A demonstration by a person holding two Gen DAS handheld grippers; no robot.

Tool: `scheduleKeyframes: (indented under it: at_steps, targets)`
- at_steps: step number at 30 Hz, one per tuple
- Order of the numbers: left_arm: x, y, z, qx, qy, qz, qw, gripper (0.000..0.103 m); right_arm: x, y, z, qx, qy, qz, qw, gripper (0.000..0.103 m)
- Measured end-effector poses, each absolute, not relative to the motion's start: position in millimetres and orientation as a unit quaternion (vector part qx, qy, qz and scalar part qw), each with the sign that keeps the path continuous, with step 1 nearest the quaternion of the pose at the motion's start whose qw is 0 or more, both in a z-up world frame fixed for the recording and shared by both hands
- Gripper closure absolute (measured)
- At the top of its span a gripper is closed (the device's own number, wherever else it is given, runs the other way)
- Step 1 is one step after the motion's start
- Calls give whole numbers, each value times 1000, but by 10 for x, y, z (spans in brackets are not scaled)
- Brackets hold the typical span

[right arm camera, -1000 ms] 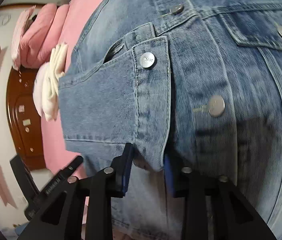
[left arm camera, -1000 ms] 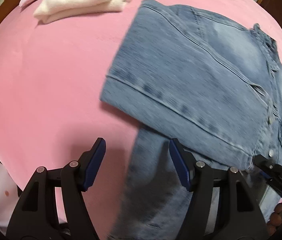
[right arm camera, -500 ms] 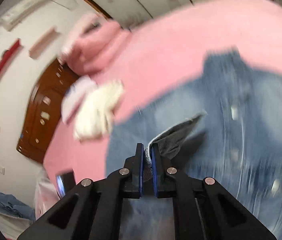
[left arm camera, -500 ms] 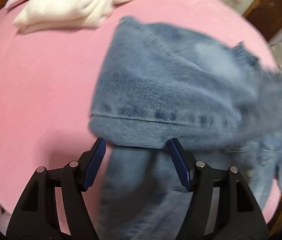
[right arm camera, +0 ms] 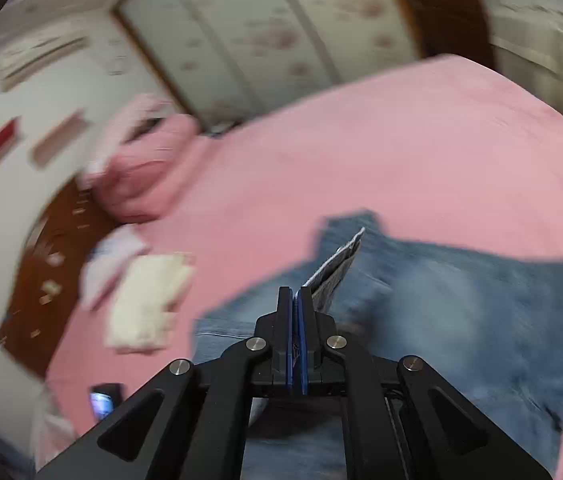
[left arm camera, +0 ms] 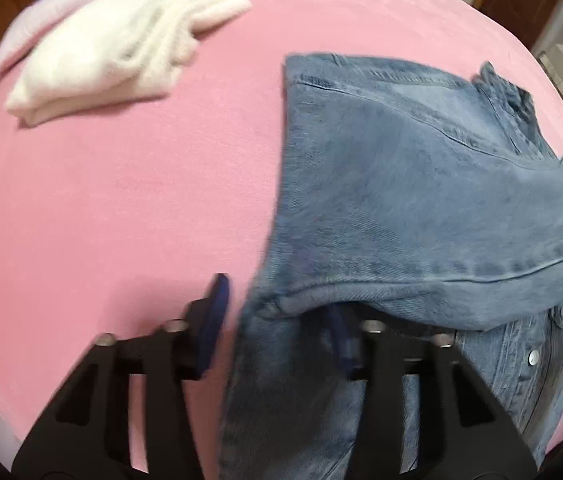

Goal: Fold large clothes

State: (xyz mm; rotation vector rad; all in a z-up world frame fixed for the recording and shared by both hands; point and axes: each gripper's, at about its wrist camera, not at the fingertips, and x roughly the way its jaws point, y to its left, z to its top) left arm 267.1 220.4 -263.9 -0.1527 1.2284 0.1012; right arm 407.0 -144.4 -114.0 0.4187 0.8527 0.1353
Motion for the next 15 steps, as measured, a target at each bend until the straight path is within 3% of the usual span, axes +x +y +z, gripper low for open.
scheduleKeyframes:
  at_steps: [4, 9, 15]
  targets:
    - [2707, 2118, -2695, -46, 576, 64, 813, 76, 4006, -1658, -1866, 203, 481, -19, 853, 101]
    - [2621, 2257, -2700, -115, 569, 75, 811, 76, 3883, -1942, -2646, 216, 569, -106, 786, 101]
    - [2533, 2565, -2819, -256, 555, 83, 787, 76, 3691, -2067, -2866, 226, 595, -154, 756, 99]
